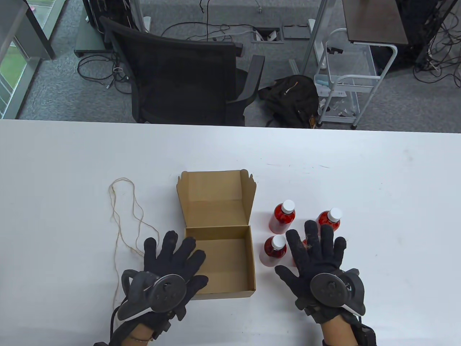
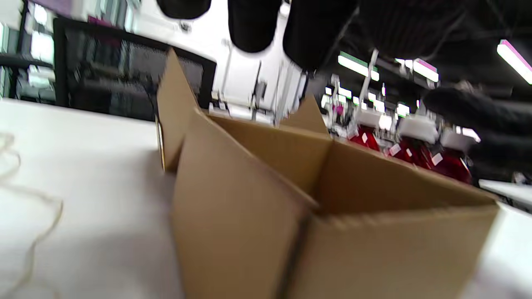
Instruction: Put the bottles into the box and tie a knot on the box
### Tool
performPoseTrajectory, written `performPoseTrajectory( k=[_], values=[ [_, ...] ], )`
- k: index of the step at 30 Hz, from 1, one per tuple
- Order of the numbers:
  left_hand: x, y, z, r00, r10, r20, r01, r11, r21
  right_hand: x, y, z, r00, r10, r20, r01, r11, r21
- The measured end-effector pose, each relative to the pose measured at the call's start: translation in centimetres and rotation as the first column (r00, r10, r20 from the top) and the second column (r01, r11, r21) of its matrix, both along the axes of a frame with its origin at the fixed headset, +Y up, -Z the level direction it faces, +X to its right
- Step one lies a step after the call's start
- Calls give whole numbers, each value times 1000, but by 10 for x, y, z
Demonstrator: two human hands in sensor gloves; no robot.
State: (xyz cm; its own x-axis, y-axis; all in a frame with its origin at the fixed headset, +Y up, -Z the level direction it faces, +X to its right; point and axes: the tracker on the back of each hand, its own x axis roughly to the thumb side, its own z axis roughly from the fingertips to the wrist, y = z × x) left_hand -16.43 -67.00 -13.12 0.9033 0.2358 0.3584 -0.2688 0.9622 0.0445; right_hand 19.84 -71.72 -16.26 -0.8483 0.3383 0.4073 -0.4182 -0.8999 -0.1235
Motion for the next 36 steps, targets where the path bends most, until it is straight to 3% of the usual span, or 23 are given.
performPoseTrajectory(
  k=[2, 5, 10, 14, 18, 21, 27, 30, 36],
  values=[
    [-10, -3, -3, 998, 24, -62, -20, 998, 60, 0, 0, 0, 1000, -1, -1, 1, 1000, 0],
    [-25, -18, -14, 991, 36, -125, -28, 997, 70, 0, 0, 1, 1000, -3, 0, 3, 1000, -1],
    [-50, -51, -33, 966, -21, -257, 6, 998, -57, 0, 0, 1, 1000, -3, 3, 3, 1000, 3],
    [-65, -71, -42, 952, -65, -299, 20, 988, -153, 6, 2, 1, 999, -26, 29, 25, 999, 24],
    [-65, -73, -43, 954, -60, -295, 9, 985, -172, 24, 10, 2, 987, -131, 91, 124, 989, 81],
    [-59, -71, -42, 959, -41, -279, -5, 987, -162, 46, 14, 3, 940, -299, 165, 279, 951, 133],
    [-55, -69, -41, 963, -39, -267, -4, 987, -159, 76, -8, -5, 761, -575, 302, 588, 807, 55],
    [-56, -69, -40, 962, -45, -271, 3, 988, -154, 75, -24, -13, 750, -581, 315, 621, 783, -35],
    [-56, -69, -39, 961, -53, -271, 9, 987, -161, 65, -46, -21, 805, -486, 339, 550, 827, -120]
  ],
)
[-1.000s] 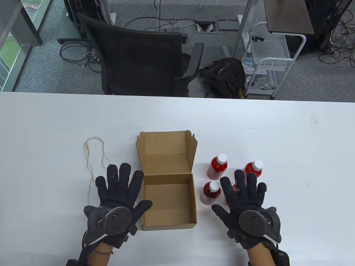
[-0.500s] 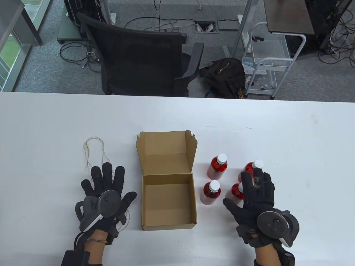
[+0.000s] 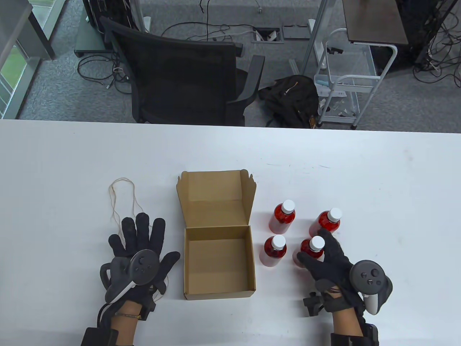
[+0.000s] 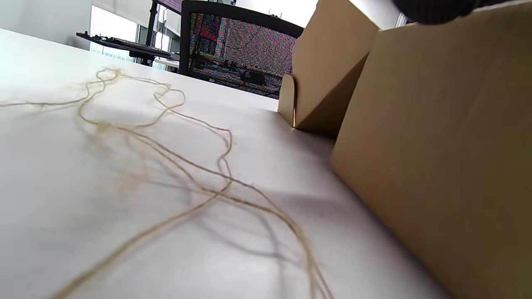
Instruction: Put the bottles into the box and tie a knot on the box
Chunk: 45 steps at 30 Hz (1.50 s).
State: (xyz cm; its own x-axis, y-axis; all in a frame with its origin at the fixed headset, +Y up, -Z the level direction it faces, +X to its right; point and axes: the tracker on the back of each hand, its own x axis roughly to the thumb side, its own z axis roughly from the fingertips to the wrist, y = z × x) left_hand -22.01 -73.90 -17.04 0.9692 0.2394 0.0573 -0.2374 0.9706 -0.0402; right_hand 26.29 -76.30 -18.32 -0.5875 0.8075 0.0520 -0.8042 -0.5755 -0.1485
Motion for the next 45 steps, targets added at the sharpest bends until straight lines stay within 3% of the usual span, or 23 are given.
performPoseTrajectory(
  k=[6, 11, 15, 19, 21, 23, 26, 28, 33, 38, 45],
  values=[
    [2, -1, 0, 1000, -2, 5, 2, 1000, 0, -1, -3, -1, 1000, 3, 10, -3, 1000, -7],
    [3, 0, -1, 1000, -9, 8, 9, 1000, -2, 0, 18, 6, 998, 42, 45, -47, 991, 122],
    [4, 3, -1, 1000, -4, 12, 4, 1000, 17, -11, 71, 25, 989, 100, 109, -134, 922, 363],
    [6, 4, -1, 1000, -3, 12, 3, 1000, 23, -47, 137, 46, 951, 271, 151, -308, 775, 552],
    [7, 3, -2, 1000, -13, 13, 13, 1000, 11, -72, 154, 45, 943, 322, 77, -311, 781, 542],
    [6, 3, -3, 1000, -17, 6, 17, 1000, 6, -107, 166, 38, 947, 312, -76, -235, 834, 499],
    [6, 4, -2, 999, -45, 5, 45, 999, 3, -154, 161, 21, 927, 269, -261, -183, 933, 311],
    [6, 6, -1, 999, -43, 7, 43, 999, 16, -180, 149, 8, 903, 271, -334, -224, 959, 173],
    [6, 6, 0, 999, -45, 6, 45, 999, 23, -230, 113, -17, 859, 299, -417, -364, 927, -86],
    [7, 7, 0, 999, -41, 11, 41, 999, 31, -247, 86, -36, 831, 357, -426, -475, 854, -212],
    [13, 7, -2, 995, -91, 35, 90, 996, 26, -258, 64, -43, 775, 447, -447, -579, 786, -219]
  ],
)
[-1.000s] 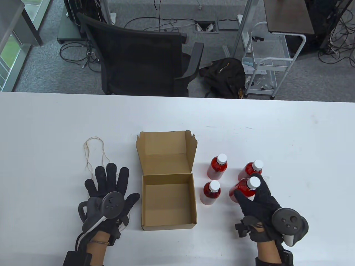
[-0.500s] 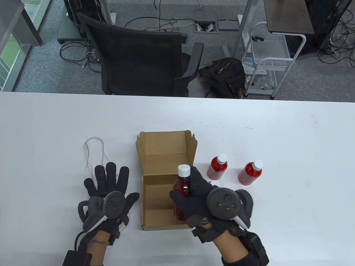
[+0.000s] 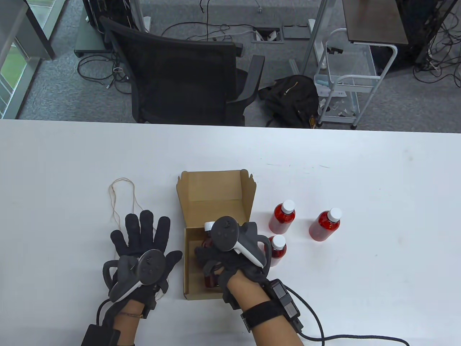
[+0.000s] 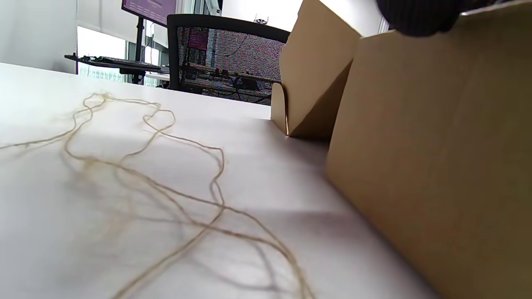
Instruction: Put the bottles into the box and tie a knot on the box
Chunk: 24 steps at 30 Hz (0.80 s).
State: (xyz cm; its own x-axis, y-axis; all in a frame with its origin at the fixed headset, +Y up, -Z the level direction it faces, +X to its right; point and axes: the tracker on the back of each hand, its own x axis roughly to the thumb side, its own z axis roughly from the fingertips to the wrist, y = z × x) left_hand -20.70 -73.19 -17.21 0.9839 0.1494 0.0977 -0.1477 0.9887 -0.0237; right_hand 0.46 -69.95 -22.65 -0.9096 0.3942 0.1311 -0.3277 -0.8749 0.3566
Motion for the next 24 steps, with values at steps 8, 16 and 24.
performPoseTrajectory(
  k=[8, 16, 24],
  values=[
    [1, 0, 0, 1000, -4, 0, 4, 1000, 0, -9, -6, 7, 998, 62, -15, -62, 998, -16],
    [2, 0, 0, 1000, -6, 3, 6, 1000, -6, -16, -14, 9, 988, 149, -38, -151, 986, -64],
    [3, -2, 0, 1000, -22, 7, 22, 1000, -13, -6, 10, 17, 997, 78, -20, -77, 997, 28]
  ],
)
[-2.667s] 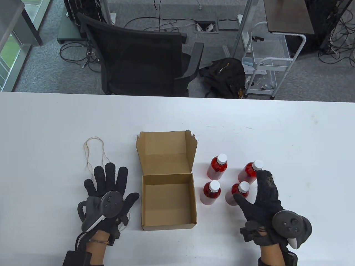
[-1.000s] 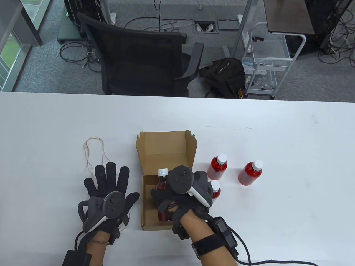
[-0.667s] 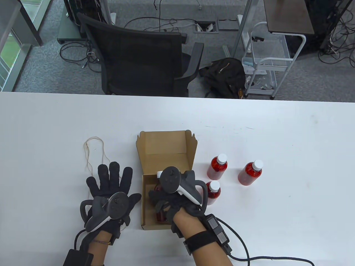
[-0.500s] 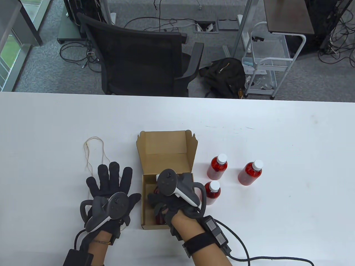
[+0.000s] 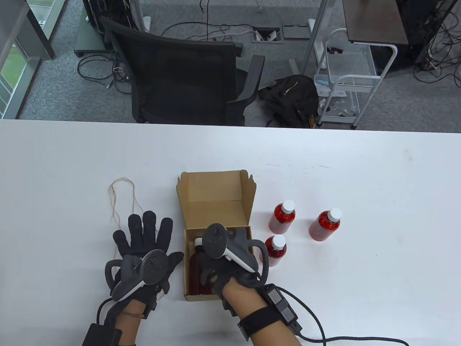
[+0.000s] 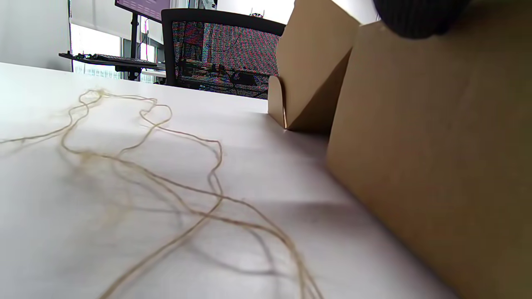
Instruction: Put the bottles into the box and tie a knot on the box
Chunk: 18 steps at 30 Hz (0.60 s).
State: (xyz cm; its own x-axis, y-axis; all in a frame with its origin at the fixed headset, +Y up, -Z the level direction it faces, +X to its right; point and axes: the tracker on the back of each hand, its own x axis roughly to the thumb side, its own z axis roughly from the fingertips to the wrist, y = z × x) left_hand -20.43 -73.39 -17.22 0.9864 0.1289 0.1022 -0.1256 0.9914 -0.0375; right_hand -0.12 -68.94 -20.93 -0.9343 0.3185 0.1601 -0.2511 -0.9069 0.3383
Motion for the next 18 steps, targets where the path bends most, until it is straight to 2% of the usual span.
performPoseTrajectory(
  k=[2, 5, 7, 10, 12, 14, 16, 18],
  values=[
    [0, 0, 0, 1000, -5, 0, 5, 1000, 2, 8, 16, 3, 999, -37, 4, 36, 997, 65],
    [1, 0, 1, 1000, -7, 1, 7, 1000, 8, 27, 44, 6, 999, -40, -8, 41, 973, 228],
    [1, 0, 2, 1000, -10, 0, 10, 1000, 9, 48, 63, 8, 1000, -4, -3, 5, 923, 386],
    [1, 0, 3, 1000, -10, -2, 10, 1000, 7, 80, 76, 11, 999, 31, 21, -37, 859, 510],
    [1, 0, 3, 1000, -14, -3, 14, 1000, 8, 103, 77, 11, 999, 6, 32, -22, 847, 532],
    [2, 0, 3, 1000, -26, -5, 26, 1000, 6, 127, 69, 10, 995, -77, 67, 33, 866, 500],
    [2, 0, 3, 1000, -30, -6, 30, 1000, 3, 148, 54, 10, 979, -186, 80, 128, 874, 468],
    [3, 0, 3, 999, -31, -7, 32, 999, 3, 166, 35, 9, 963, -266, 39, 223, 871, 438]
  ],
)
